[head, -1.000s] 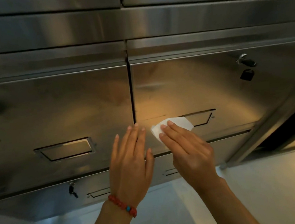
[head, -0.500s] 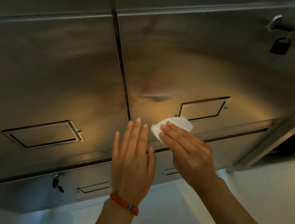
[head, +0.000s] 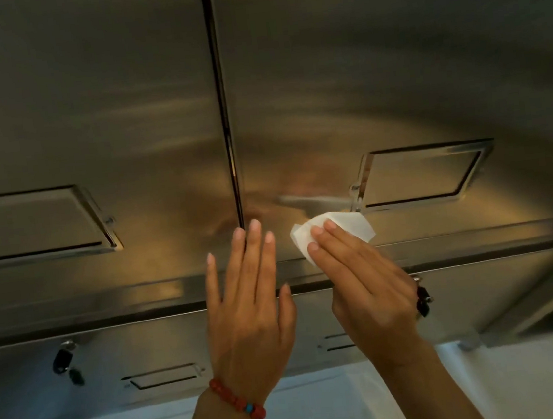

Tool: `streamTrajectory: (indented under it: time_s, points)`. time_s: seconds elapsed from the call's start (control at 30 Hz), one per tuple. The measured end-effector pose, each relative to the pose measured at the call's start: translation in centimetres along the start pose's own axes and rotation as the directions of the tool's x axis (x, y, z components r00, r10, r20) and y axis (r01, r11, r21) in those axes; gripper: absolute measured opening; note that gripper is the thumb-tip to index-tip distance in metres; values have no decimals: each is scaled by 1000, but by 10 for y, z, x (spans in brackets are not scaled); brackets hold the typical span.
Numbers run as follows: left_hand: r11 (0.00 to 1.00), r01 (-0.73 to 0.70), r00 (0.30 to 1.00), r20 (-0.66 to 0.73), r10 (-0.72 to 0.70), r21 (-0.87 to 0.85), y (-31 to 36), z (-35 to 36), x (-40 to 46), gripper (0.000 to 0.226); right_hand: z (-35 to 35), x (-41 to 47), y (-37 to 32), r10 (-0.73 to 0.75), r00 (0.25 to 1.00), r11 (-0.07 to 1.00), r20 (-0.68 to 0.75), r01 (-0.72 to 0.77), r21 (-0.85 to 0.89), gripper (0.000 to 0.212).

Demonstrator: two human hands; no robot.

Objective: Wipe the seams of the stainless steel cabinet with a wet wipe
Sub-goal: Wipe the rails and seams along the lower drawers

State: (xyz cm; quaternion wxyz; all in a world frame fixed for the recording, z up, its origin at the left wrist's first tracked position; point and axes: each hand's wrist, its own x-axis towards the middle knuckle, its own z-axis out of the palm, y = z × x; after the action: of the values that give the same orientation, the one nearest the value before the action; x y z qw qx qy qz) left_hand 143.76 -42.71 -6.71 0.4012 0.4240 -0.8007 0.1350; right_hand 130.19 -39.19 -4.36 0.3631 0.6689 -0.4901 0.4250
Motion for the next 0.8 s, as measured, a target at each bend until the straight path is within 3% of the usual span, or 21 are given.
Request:
streamTrajectory:
  time_s: [0.5,0.8]
  points:
    - [999,-32,982,-188,37,30,-18,57,-46,53,38,-57,-3,-101,978,995,-181,97,-33,15]
    - [995,-27,967,-249,52,100,-31,67,-75,52,56,-93,-13,-155,968,988,-197,149,-45,21]
